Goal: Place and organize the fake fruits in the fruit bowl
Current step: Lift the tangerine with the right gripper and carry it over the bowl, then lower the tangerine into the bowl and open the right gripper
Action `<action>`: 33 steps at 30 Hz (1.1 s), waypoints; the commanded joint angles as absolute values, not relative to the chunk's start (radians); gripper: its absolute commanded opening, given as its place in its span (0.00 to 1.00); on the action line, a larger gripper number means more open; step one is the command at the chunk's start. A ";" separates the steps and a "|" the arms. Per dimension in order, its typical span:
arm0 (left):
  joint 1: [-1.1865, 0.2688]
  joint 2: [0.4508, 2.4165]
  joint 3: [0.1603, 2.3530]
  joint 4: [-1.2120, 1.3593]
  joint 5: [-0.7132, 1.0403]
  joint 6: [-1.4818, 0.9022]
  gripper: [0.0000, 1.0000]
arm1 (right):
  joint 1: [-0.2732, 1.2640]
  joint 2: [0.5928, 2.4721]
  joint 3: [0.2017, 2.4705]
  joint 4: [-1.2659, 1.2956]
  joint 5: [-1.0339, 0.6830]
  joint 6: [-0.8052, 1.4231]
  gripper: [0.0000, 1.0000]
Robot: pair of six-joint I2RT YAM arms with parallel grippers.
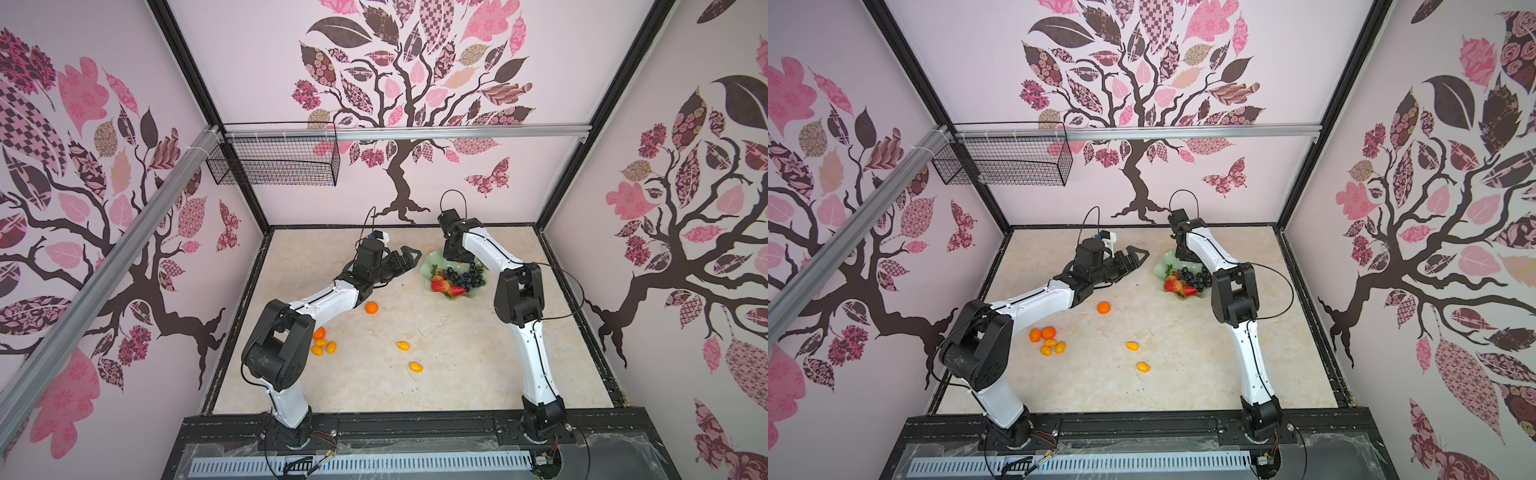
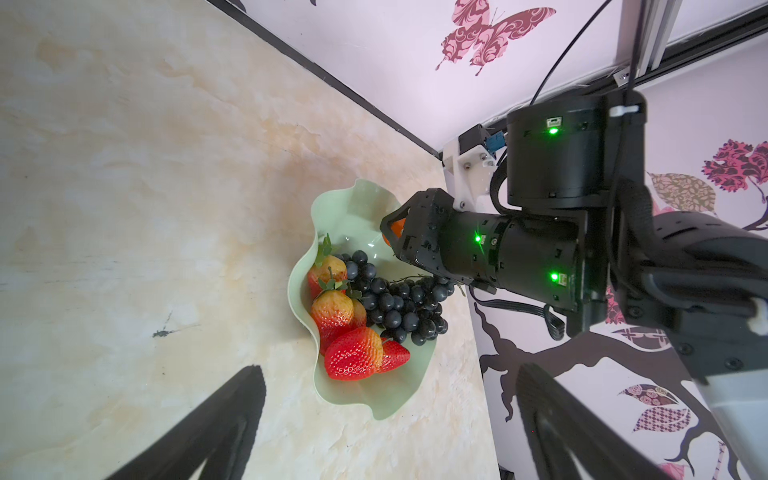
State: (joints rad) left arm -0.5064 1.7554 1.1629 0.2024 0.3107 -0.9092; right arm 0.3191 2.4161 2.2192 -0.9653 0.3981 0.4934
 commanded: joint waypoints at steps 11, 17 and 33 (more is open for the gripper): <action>-0.504 1.756 1.164 0.191 0.319 -0.881 0.98 | 0.311 2.417 2.265 -1.020 0.394 0.479 0.50; -0.502 1.749 1.170 0.177 0.317 -0.871 0.98 | 0.311 2.393 2.289 -1.029 0.381 0.467 0.57; -0.451 1.641 1.183 0.057 0.235 -0.735 0.98 | 0.359 2.047 1.993 -0.811 0.102 0.412 0.53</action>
